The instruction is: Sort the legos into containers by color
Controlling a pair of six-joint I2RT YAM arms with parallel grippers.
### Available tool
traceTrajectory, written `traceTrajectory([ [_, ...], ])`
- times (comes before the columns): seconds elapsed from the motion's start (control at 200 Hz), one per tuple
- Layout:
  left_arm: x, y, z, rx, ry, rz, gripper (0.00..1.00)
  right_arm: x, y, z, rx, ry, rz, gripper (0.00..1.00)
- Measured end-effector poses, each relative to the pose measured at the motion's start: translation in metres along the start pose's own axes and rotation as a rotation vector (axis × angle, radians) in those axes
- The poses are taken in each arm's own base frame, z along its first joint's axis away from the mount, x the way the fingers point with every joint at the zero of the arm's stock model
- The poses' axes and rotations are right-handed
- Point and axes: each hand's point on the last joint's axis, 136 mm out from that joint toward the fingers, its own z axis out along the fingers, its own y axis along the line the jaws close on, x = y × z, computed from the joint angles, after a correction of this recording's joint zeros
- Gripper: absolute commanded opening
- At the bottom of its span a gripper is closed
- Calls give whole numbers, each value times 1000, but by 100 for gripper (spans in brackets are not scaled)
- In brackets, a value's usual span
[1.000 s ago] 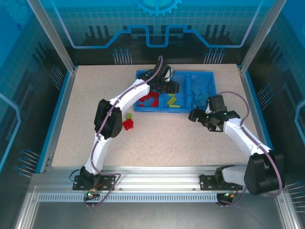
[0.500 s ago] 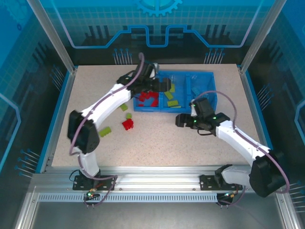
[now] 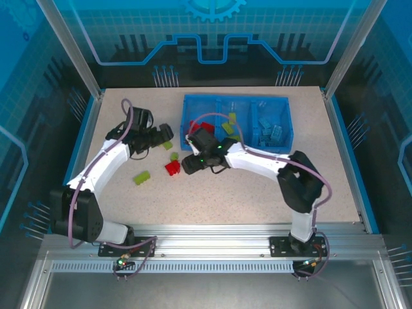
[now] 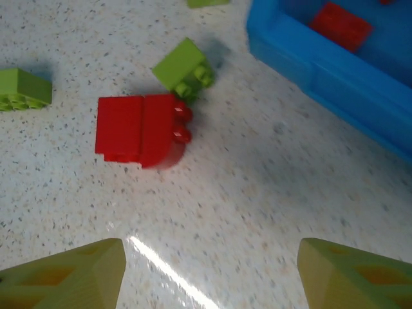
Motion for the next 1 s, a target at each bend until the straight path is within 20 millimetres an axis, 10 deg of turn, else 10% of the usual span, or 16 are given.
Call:
traceTrajectory([
  [0.46, 22, 64, -4, -101, 24, -109, 99, -5, 21, 55, 13, 111, -143, 67],
  [1.0, 23, 79, -10, -107, 13, -154, 99, -21, 30, 77, 48, 127, -195, 39],
])
